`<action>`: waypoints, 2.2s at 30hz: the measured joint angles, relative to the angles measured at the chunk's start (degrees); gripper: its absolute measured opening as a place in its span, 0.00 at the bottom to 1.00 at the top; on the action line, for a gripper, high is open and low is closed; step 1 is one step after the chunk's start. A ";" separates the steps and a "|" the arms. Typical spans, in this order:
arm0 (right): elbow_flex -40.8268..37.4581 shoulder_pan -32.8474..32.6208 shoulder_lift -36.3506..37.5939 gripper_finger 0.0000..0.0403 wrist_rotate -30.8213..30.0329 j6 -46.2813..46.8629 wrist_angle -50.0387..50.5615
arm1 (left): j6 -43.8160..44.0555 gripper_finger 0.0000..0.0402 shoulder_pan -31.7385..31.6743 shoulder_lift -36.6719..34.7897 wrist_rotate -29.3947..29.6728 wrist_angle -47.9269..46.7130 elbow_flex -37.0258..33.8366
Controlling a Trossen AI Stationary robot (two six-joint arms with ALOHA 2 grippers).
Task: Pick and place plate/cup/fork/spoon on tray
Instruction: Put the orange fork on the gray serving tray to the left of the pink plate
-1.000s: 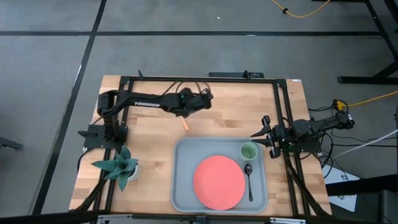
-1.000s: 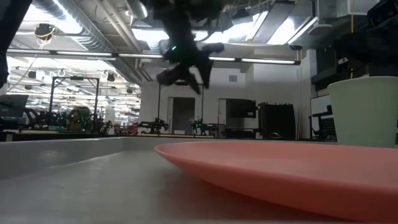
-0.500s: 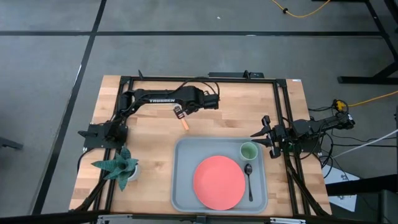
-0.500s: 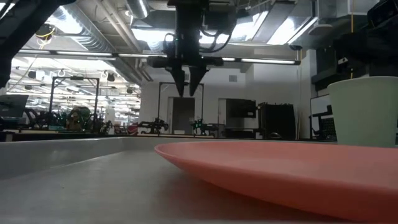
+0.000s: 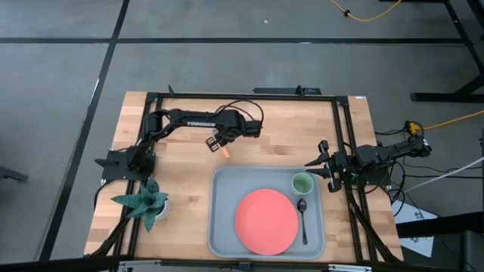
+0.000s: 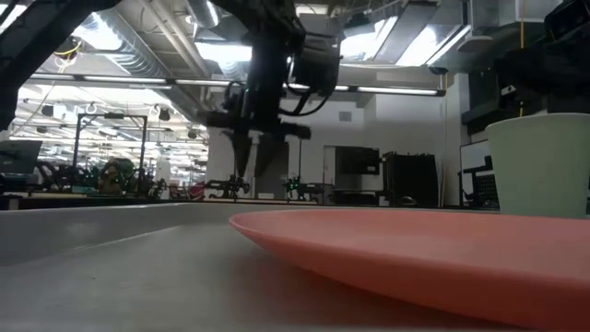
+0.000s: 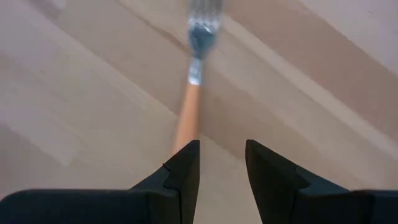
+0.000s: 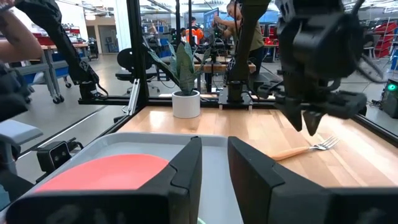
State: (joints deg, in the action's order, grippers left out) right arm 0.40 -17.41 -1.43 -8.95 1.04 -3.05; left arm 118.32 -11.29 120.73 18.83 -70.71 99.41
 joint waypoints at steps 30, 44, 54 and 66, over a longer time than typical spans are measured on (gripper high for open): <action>0.00 0.01 0.00 0.21 0.00 0.00 0.02 | 1.66 0.30 1.92 -0.04 -3.18 8.30 -9.61; 0.00 -0.01 0.00 0.21 0.00 0.00 0.00 | -0.44 0.30 2.03 -0.52 -4.40 14.97 -16.34; 0.00 -0.01 0.00 0.21 0.00 0.00 0.02 | -3.46 0.26 2.58 -0.31 -3.72 15.61 -16.12; 0.00 -0.02 0.00 0.21 0.00 0.00 0.01 | -5.59 0.15 4.63 -0.17 -2.47 16.29 -16.08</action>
State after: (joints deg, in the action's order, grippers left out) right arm 0.40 -17.43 -1.43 -8.95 1.04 -3.04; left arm 112.74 -6.65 120.55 16.36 -54.42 83.33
